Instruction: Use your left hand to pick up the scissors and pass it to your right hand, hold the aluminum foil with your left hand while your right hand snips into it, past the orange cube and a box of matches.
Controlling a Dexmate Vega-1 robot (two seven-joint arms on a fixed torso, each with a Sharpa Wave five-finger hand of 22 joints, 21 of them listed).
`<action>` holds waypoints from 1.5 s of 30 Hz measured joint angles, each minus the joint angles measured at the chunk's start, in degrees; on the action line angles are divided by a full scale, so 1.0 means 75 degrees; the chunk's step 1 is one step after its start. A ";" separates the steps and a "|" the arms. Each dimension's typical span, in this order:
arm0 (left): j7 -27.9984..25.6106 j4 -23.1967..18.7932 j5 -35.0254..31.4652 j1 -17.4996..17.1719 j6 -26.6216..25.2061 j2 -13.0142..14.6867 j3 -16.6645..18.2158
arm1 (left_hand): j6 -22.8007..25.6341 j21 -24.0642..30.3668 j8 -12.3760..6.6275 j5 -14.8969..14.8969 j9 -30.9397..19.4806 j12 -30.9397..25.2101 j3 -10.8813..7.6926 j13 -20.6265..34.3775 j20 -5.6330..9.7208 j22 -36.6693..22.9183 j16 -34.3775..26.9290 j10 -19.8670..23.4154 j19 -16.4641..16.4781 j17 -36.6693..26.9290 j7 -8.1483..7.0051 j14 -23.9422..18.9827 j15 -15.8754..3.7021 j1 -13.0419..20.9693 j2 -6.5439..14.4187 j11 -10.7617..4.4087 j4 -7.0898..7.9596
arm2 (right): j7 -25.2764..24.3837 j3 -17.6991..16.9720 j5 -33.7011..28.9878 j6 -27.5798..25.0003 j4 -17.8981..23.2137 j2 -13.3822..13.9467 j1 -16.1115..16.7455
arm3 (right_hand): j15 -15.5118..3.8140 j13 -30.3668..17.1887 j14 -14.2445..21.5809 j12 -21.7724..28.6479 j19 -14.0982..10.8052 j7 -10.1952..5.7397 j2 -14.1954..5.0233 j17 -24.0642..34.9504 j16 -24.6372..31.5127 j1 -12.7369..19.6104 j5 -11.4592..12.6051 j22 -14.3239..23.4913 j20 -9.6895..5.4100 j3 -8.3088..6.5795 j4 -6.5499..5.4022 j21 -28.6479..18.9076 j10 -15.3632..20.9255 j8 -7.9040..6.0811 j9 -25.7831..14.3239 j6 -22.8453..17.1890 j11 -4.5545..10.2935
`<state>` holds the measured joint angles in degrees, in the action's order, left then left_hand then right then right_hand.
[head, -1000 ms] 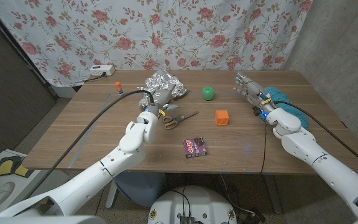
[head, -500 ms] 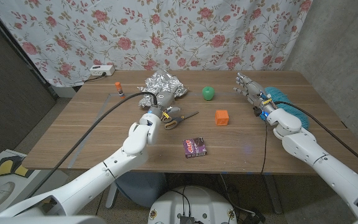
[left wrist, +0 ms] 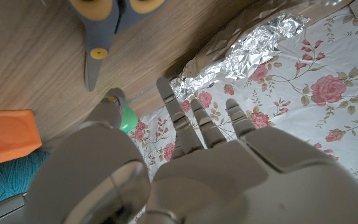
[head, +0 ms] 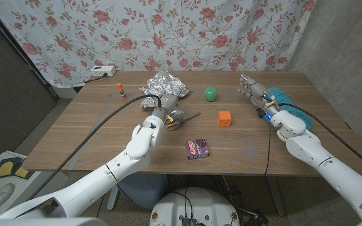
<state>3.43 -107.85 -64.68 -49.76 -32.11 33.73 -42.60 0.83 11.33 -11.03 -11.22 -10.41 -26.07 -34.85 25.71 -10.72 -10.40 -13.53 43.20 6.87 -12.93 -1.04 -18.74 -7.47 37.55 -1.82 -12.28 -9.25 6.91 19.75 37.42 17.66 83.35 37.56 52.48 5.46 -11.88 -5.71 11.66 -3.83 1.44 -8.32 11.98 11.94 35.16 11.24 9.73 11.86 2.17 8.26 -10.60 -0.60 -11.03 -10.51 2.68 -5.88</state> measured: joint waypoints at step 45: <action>0.0027 0.0243 -0.0479 -0.0021 0.0064 0.0032 -0.0367 | 0.0122 0.0000 -0.0001 0.0085 0.0000 -0.0058 0.0045 0.0134 0.0012 -0.0001 0.0059 -0.0059 0.0012 -0.0035 -0.0040 0.0001 0.0001 -0.0041 -0.0040 0.0000 0.0045 | 0.0051 0.0021 0.0051 -0.0019 -0.0060 -0.0004 0.0070 | 0.0026 0.0026 -0.0028 -0.0001 -0.0001 0.0000 0.0030 0.0002 0.0000 0.0029 0.0000 0.0000 0.0001 -0.0049 -0.0050 0.0000 -0.0035 0.0000 0.0000 0.0000 -0.0046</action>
<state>3.64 -106.03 -68.27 -49.91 -31.63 33.97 -45.35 1.74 11.33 -11.03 -10.58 -10.41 -26.51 -34.52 26.71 -10.63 -10.41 -13.09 42.76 6.96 -13.19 -1.34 -18.73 -7.46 37.24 -2.13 -12.28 -8.91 7.29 19.91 37.80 17.51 82.90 37.53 53.00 5.65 -11.68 -5.92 11.66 -3.84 1.44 -8.09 12.00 11.94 35.38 11.24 9.73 11.87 1.80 7.89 -10.60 -0.86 -11.03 -10.51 2.68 -6.22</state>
